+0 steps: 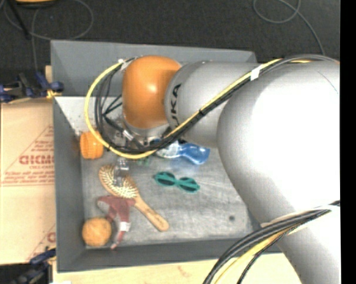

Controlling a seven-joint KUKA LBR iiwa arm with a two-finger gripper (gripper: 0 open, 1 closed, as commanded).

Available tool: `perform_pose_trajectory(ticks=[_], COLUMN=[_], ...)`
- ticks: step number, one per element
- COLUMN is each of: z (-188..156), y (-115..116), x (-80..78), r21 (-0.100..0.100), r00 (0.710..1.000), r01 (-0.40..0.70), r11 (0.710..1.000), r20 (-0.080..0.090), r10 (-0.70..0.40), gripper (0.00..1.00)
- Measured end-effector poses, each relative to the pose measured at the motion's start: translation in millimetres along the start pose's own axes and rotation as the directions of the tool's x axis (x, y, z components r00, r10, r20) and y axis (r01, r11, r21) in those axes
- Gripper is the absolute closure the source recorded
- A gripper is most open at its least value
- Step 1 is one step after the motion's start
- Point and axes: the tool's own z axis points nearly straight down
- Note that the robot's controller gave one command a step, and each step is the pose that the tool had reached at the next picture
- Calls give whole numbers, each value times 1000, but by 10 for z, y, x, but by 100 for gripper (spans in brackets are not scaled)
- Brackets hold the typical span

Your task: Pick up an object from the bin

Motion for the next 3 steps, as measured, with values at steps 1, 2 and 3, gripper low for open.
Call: perform_pose_trajectory(ticks=[1,2,3], z=[93,132,132], y=[27,104,104], x=[171,361,360], r21=[-5,2,2], r00=[984,998,998], r01=[178,-58,-59], r11=[984,998,998], r20=[12,-13,-13], r10=[-178,58,59], gripper=[0,100,100])
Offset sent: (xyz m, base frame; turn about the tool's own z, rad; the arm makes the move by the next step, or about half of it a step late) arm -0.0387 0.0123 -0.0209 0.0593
